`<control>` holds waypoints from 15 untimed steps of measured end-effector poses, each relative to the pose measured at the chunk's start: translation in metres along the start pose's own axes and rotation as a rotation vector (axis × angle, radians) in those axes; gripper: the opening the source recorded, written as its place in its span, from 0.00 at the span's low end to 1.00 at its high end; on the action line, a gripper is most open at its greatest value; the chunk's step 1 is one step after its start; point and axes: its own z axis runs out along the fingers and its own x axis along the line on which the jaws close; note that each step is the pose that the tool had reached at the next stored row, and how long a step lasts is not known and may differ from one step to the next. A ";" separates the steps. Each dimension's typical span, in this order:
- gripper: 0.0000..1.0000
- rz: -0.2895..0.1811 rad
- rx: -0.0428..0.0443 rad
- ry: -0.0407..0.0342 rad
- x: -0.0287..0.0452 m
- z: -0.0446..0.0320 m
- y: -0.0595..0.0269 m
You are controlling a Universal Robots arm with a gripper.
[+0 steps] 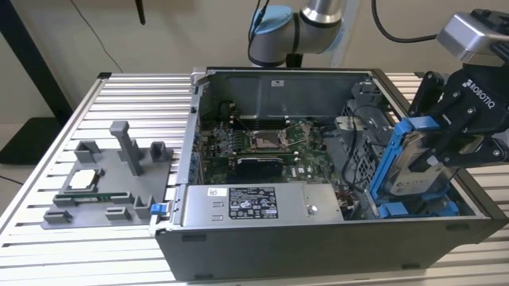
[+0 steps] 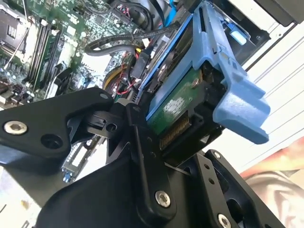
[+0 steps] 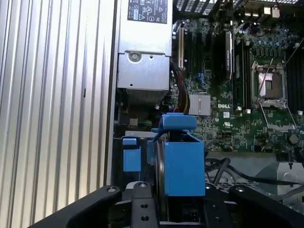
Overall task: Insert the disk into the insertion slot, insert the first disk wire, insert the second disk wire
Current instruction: 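Insert the disk into the insertion slot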
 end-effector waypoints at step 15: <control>1.00 0.000 0.0000 -0.0004 -0.0001 -0.0010 0.0001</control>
